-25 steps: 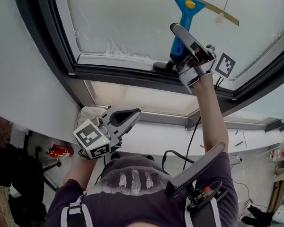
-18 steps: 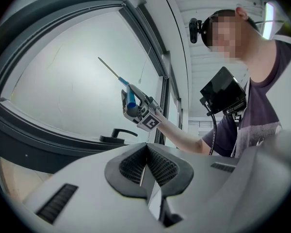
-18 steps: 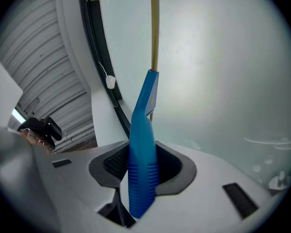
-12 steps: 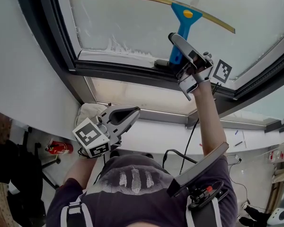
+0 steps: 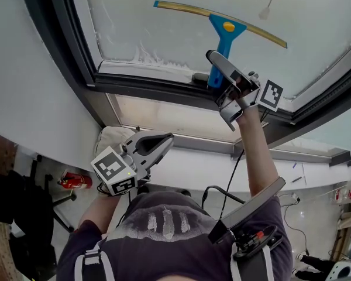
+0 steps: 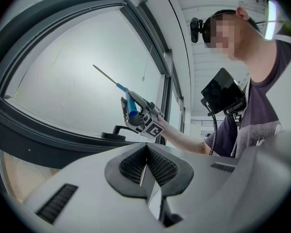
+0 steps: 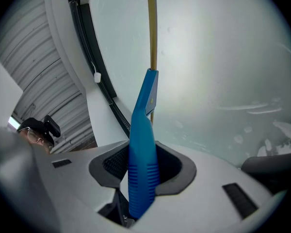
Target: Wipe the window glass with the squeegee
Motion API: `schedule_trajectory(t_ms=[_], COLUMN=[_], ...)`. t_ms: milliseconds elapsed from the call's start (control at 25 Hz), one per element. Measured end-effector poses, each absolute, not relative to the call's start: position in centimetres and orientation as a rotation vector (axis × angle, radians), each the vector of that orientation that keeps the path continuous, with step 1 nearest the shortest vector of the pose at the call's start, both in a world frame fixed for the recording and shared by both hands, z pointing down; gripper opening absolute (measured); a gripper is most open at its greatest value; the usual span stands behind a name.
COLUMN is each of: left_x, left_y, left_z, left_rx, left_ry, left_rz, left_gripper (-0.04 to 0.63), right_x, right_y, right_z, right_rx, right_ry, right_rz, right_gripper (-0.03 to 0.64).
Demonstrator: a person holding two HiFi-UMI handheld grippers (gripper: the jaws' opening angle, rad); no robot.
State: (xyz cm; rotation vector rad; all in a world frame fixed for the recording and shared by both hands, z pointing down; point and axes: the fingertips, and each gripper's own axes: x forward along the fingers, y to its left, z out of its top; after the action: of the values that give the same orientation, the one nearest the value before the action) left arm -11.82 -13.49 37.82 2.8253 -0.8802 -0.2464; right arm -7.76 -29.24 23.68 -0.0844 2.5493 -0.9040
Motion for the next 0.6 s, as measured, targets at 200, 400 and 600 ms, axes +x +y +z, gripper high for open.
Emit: schedule_trajectory(t_ms=[200, 400, 600], left_x=[-11.5, -11.6, -11.8], left_y=[-13.4, -13.1, -12.6], left_z=[37.8, 38.0, 38.3], left_rx=[2.823, 2.822, 2.817], left_ry=[-0.893, -0.903, -0.913], left_rz=[-0.236, -0.23, -0.238], left_gripper=[0.008, 0.008, 0.008], right_x=[-7.7, -7.9, -7.9], right_y=[-29.0, -28.6, -28.1], right_z=[24.7, 25.7, 26.5], right_rx=[-0.074, -0.068, -0.064], right_ry=[2.55, 2.549, 2.554], right_rz=[-0.939, -0.966, -0.985], right_gripper=[0.132, 0.132, 0.132])
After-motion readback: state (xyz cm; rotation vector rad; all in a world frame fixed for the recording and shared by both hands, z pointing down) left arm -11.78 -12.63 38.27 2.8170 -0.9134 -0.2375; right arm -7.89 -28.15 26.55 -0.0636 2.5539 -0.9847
